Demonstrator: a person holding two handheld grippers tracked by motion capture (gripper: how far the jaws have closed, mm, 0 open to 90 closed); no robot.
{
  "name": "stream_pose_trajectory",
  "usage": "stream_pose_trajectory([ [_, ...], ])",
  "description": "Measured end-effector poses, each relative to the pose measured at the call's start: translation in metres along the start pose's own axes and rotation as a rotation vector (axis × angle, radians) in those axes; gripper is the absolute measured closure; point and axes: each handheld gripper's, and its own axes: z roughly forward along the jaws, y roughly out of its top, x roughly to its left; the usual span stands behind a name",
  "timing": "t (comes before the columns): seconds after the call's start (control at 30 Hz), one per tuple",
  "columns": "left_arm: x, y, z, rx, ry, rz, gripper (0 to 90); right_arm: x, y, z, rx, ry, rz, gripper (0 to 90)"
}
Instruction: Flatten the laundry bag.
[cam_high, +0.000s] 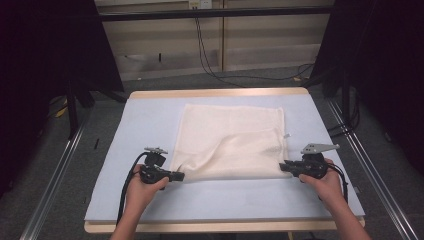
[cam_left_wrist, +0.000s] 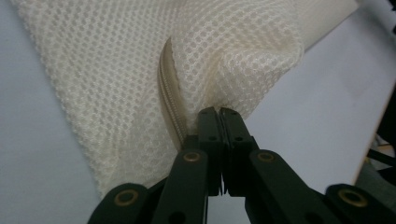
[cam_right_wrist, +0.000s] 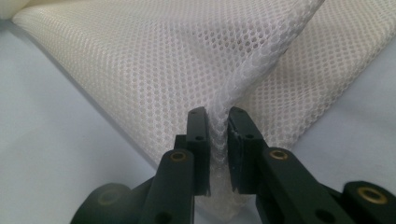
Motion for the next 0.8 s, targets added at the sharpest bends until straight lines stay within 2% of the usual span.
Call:
stream_pose_trajectory([
  [0.07, -0.002, 0.000, 0.000, 0.016, -0.007, 0.004, 88.4, -0.001, 0.000, -0.001, -0.004, 0.003, -0.003, 80.6],
  [0.2, -0.004, -0.003, 0.010, 0.051, 0.022, 0.023, 88.3, 0.001, -0.001, -0.002, 0.011, 0.010, -0.018, 81.3],
  [0.23, -0.007, -0.003, 0.013, 0.054, 0.051, 0.062, 88.3, 0.003, -0.002, -0.001, 0.019, 0.010, -0.038, 81.4],
  [0.27, -0.007, -0.003, 0.013, 0.054, 0.051, 0.062, 88.3, 0.003, -0.002, -0.001, 0.019, 0.010, -0.038, 81.4],
  [0.3, -0.008, -0.002, 0.014, 0.057, 0.066, 0.080, 88.2, 0.005, -0.003, 0.000, 0.020, 0.001, -0.045, 81.8],
  [0.37, -0.011, -0.002, 0.016, 0.047, 0.086, 0.091, 88.2, 0.005, -0.003, 0.001, 0.022, -0.005, -0.051, 82.2],
  [0.4, -0.012, -0.002, 0.017, 0.039, 0.095, 0.083, 88.2, 0.007, -0.002, 0.005, 0.021, -0.019, -0.047, 82.9],
  [0.43, -0.013, 0.000, 0.018, 0.037, 0.120, 0.100, 88.2, 0.006, -0.001, 0.006, 0.020, -0.025, -0.052, 83.1],
  [0.53, -0.015, 0.001, 0.021, 0.026, 0.138, 0.109, 88.3, 0.006, 0.001, 0.009, 0.026, -0.035, -0.058, 83.4],
  [0.57, -0.015, 0.003, 0.023, 0.012, 0.164, 0.123, 88.3, 0.007, 0.004, 0.012, 0.024, -0.052, -0.062, 83.4],
  [0.6, -0.015, 0.003, 0.023, 0.012, 0.164, 0.123, 88.3, 0.007, 0.004, 0.012, 0.024, -0.052, -0.062, 83.4],
  [0.73, -0.011, 0.014, 0.029, -0.058, 0.224, 0.112, 88.3, 0.004, 0.009, 0.017, 0.005, -0.100, -0.070, 83.4],
  [0.8, -0.008, 0.021, 0.031, -0.079, 0.260, 0.129, 88.3, 0.002, 0.013, 0.019, 0.002, -0.127, -0.080, 83.3],
])
